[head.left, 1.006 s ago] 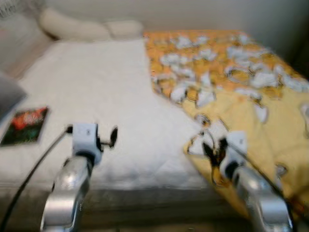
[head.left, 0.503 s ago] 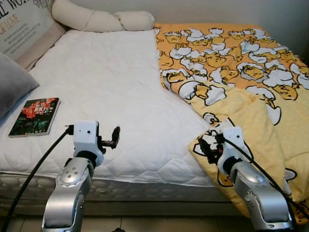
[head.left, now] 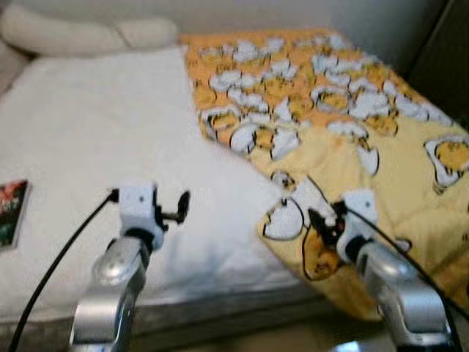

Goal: Clean up the room

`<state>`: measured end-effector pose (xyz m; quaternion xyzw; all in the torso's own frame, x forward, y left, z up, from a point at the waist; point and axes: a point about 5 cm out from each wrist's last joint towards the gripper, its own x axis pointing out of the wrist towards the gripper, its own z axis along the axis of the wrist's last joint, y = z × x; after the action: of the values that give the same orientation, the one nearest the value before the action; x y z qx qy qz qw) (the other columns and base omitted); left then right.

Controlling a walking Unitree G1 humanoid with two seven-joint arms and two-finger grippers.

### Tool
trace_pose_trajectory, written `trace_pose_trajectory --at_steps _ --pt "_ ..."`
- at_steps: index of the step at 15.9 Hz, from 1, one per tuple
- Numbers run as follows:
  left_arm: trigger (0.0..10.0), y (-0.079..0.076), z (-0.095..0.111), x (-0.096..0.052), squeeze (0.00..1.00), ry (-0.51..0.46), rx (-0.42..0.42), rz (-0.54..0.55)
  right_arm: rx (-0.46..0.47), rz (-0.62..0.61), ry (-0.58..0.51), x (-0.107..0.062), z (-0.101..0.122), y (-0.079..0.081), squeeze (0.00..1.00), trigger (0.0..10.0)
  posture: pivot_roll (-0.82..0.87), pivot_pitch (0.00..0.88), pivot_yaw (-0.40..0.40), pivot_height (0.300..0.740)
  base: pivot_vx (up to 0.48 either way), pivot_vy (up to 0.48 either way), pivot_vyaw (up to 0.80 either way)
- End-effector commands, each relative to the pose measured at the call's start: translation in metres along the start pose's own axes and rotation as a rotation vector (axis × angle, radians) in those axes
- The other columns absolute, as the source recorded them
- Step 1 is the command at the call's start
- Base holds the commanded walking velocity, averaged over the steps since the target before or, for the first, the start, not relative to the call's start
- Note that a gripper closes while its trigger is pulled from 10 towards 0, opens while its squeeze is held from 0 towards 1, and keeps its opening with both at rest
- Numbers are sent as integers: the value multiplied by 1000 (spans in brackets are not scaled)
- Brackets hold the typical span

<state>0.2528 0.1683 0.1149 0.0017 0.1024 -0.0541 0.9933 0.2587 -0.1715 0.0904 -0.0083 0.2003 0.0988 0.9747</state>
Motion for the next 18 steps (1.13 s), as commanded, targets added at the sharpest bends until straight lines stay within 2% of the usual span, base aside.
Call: trace_pose_trajectory --at_steps 1,3,4,5,6,7,8,9,10,11,14,16,17,18 --pt "10000 6 0 -3 1000 2 6 22 -10 33 -13 4 5 8 0 10000 -2 0 0 740 277 0 0" --pt "10000 5 1 -4 1000 -3 14 13 -35 52 -3 6 4 9 0 10000 1 0 1 740 137 0 0" --pt "10000 5 0 -5 953 6 16 6 -31 57 15 7 1 9 0 10000 1 0 1 740 0 0 0" --pt "10000 4 -2 -5 886 23 23 -1 -34 61 34 9 -1 9 0 10000 4 0 4 740 0 0 0" --pt "10000 2 -3 -7 757 29 33 -34 -44 76 72 12 -6 10 0 10000 4 0 4 740 0 0 0" --pt "10000 -2 -3 -7 482 35 39 -84 -64 71 114 17 -11 10 247 10000 6 0 9 740 0 0 0" --pt "10000 -7 -3 -8 220 43 44 -148 -83 40 156 27 -16 9 976 10000 7 0 10 740 0 0 0" --pt "10000 -11 -3 -8 149 51 51 -199 -105 20 180 36 -18 8 1000 10000 9 0 12 740 0 0 0" --pt "10000 -14 -4 -8 0 69 59 -244 -104 -11 203 46 -21 7 1000 10000 13 0 12 740 0 0 0" --pt "10000 -15 -4 -9 0 76 66 -271 -109 -16 215 52 -22 8 1000 10000 17 0 11 740 0 0 0" --pt "10000 -23 -3 -10 0 132 113 -450 -190 -48 297 78 -27 4 1000 10000 41 0 7 740 0 0 0" --pt "10000 -23 -2 -11 0 157 153 -509 -176 -35 295 85 -27 5 1000 10000 50 0 8 740 0 0 0" --pt "10000 -22 0 -10 0 166 175 -535 -137 13 270 90 -24 10 1000 10000 66 13 12 740 0 0 0" --pt "10000 -22 1 -11 0 167 178 -540 -135 26 267 91 -23 11 973 10000 74 25 14 740 0 0 0"
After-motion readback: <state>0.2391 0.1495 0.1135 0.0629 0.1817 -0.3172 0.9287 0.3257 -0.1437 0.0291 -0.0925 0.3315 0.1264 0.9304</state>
